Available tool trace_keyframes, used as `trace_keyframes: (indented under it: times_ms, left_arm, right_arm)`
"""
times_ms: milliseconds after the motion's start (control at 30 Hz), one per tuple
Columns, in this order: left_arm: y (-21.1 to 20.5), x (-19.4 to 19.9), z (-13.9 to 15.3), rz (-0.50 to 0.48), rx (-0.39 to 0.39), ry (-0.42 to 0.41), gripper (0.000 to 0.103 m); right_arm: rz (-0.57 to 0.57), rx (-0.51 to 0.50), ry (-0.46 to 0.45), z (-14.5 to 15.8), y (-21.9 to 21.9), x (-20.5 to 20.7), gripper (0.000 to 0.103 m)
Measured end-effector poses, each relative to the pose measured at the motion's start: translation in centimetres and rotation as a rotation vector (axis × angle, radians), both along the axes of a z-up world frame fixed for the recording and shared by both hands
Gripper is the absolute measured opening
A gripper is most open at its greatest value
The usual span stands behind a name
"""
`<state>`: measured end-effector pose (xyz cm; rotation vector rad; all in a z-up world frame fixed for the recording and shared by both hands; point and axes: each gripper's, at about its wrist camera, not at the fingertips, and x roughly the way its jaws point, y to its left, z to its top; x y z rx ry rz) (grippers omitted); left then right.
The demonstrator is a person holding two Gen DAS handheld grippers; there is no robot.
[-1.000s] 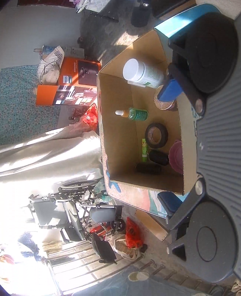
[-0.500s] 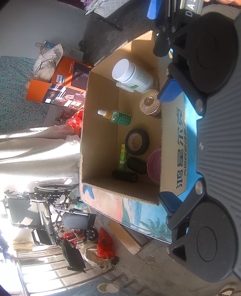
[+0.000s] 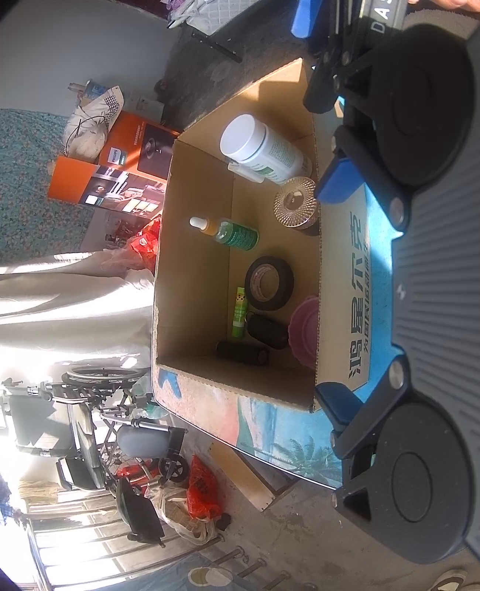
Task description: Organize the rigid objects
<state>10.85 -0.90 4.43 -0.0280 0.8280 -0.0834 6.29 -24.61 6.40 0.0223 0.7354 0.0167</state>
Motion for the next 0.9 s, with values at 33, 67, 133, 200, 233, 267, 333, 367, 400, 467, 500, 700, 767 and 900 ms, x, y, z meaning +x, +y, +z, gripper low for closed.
trace_keyframes:
  times_ms: [33, 67, 133, 200, 233, 267, 333, 367, 400, 467, 500, 700, 767, 900]
  left_arm:
    - [-0.07, -0.03, 0.04, 0.001, 0.004, -0.003, 0.103]
    - [-0.16, -0.03, 0.06, 0.002, 0.009, -0.005, 0.103]
    - [-0.27, -0.06, 0.07, 0.006, 0.016, -0.008, 0.103]
    - [-0.33, -0.05, 0.08, 0.008, 0.025, -0.011, 0.103]
    - [-0.30, -0.04, 0.08, 0.008, 0.027, -0.011, 0.103]
    - [-0.30, -0.03, 0.07, 0.009, 0.027, -0.011, 0.103]
    - [-0.35, -0.01, 0.04, 0.012, 0.034, -0.012, 0.103]
    - [-0.39, -0.03, 0.05, 0.013, 0.038, -0.014, 0.103]
    - [-0.43, -0.05, 0.04, 0.014, 0.042, -0.016, 0.103]
    - [-0.52, -0.09, 0.03, 0.014, 0.054, -0.020, 0.103]
    - [-0.56, -0.09, -0.01, 0.014, 0.060, -0.021, 0.103]
    - [-0.48, -0.08, -0.05, 0.020, 0.077, -0.026, 0.103]
    - [-0.44, -0.11, -0.05, 0.020, 0.080, -0.029, 0.103]
    - [-0.46, -0.15, -0.03, 0.020, 0.083, -0.031, 0.103]
  right_arm:
    - [0.000, -0.001, 0.000, 0.09, 0.05, 0.00, 0.102]
    - [0.000, -0.001, 0.000, 0.08, 0.05, 0.00, 0.102]
    - [0.000, 0.000, 0.001, 0.07, 0.06, 0.02, 0.102]
    - [-0.002, -0.001, 0.005, 0.16, 0.07, 0.10, 0.102]
    - [-0.003, 0.000, 0.005, 0.12, 0.04, 0.11, 0.102]
    - [-0.003, 0.001, 0.005, 0.10, -0.05, 0.06, 0.102]
    - [-0.003, 0.001, 0.007, 0.08, -0.03, 0.10, 0.102]
    - [-0.003, 0.001, 0.008, 0.03, -0.01, 0.13, 0.102]
    - [-0.003, 0.002, 0.009, -0.03, 0.12, 0.15, 0.102]
    - [-0.003, 0.001, 0.010, -0.16, 0.17, 0.18, 0.102]
    - [-0.002, 0.001, 0.010, -0.26, 0.19, 0.18, 0.102]
    - [-0.007, 0.024, 0.024, -0.65, 0.07, 0.46, 0.102]
    - [-0.007, 0.021, 0.022, -0.67, 0.17, 0.43, 0.102]
    - [-0.009, 0.018, 0.018, -0.73, 0.25, 0.38, 0.102]
